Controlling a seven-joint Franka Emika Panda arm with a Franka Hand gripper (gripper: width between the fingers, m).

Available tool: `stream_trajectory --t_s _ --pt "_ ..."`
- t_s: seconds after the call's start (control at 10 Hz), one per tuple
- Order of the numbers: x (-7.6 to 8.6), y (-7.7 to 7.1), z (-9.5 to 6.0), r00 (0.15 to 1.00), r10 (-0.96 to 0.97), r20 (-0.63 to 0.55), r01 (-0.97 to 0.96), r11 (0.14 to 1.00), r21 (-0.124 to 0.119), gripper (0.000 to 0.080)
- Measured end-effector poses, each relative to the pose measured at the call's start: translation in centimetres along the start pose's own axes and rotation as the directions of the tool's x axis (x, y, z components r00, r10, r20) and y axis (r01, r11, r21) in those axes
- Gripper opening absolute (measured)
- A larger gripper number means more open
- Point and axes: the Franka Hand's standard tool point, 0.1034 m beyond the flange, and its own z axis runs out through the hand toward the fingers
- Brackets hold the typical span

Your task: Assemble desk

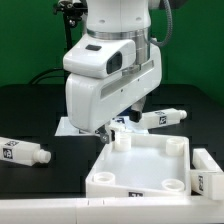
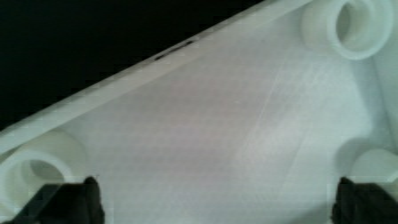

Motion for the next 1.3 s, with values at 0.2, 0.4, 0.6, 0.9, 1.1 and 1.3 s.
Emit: stream_trajectory --t_s 0.2,0.4,0.6,0.9,1.1,1.3 --pt "0.0 0.0 0.0 1.000 0.000 0.000 0.000 1.000 0.000 0.0650" --pt "0.0 0.0 0.0 1.000 0.000 0.000 0.000 1.000 0.000 0.0650" --pt "1.3 -0.4 -0.5 0.995 0.103 0.004 -0.103 0.994 -0.024 0.0650" --pt "9.4 0.4 -2.6 0.942 0.329 -0.062 -0.332 0.942 -0.055 0.0650" --pt "11.2 1.7 -3.6 0.860 0.494 -0.127 -0.498 0.867 -0.001 0.0650" --pt "11.2 1.7 -3.6 0.869 0.479 -0.124 -0.484 0.875 -0.006 0.0650"
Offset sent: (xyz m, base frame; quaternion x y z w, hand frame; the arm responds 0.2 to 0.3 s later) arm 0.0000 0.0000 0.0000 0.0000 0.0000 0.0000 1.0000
